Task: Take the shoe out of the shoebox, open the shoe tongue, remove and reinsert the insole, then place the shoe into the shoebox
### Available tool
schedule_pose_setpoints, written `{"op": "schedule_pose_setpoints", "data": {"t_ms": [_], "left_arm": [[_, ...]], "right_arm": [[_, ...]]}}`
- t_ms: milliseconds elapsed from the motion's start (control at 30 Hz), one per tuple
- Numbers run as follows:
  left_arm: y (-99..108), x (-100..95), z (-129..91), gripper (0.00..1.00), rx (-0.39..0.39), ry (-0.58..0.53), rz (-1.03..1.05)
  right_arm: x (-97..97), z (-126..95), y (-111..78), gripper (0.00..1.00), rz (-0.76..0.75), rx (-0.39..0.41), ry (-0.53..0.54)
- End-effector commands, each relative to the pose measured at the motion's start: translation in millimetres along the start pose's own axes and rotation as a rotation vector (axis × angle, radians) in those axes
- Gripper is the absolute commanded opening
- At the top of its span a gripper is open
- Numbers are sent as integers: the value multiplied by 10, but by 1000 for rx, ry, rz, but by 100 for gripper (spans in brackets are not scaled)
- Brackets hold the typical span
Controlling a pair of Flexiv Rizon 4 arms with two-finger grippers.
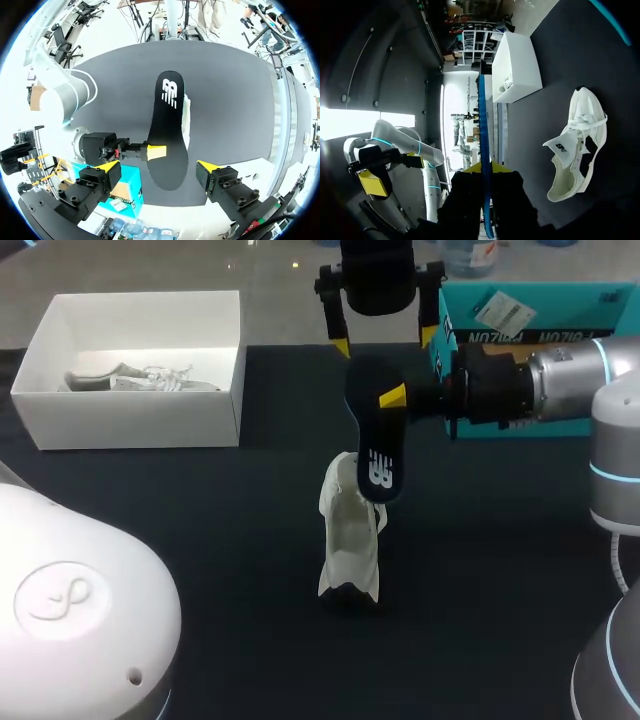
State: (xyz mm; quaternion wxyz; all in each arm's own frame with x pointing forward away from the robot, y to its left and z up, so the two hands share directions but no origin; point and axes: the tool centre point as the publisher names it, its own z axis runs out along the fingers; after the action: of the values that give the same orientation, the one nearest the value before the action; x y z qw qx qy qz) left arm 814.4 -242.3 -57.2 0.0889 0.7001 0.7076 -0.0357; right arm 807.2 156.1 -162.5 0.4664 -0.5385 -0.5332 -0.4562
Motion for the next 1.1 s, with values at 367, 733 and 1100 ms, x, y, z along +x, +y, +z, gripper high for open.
{"op": "schedule_pose_setpoints", "data": {"t_ms": [367, 733, 1100], "left_arm": [[8, 543, 132, 100, 100, -613, -53], [53, 713, 95, 100, 78, -713, 50], [-48, 662, 112, 100, -5, -516, 262]], "right_arm": [[33, -88, -76, 0, -8, -7, 4], [33, -94, -73, 0, -2, 3, 3], [20, -96, -60, 0, 0, 9, 6]]}}
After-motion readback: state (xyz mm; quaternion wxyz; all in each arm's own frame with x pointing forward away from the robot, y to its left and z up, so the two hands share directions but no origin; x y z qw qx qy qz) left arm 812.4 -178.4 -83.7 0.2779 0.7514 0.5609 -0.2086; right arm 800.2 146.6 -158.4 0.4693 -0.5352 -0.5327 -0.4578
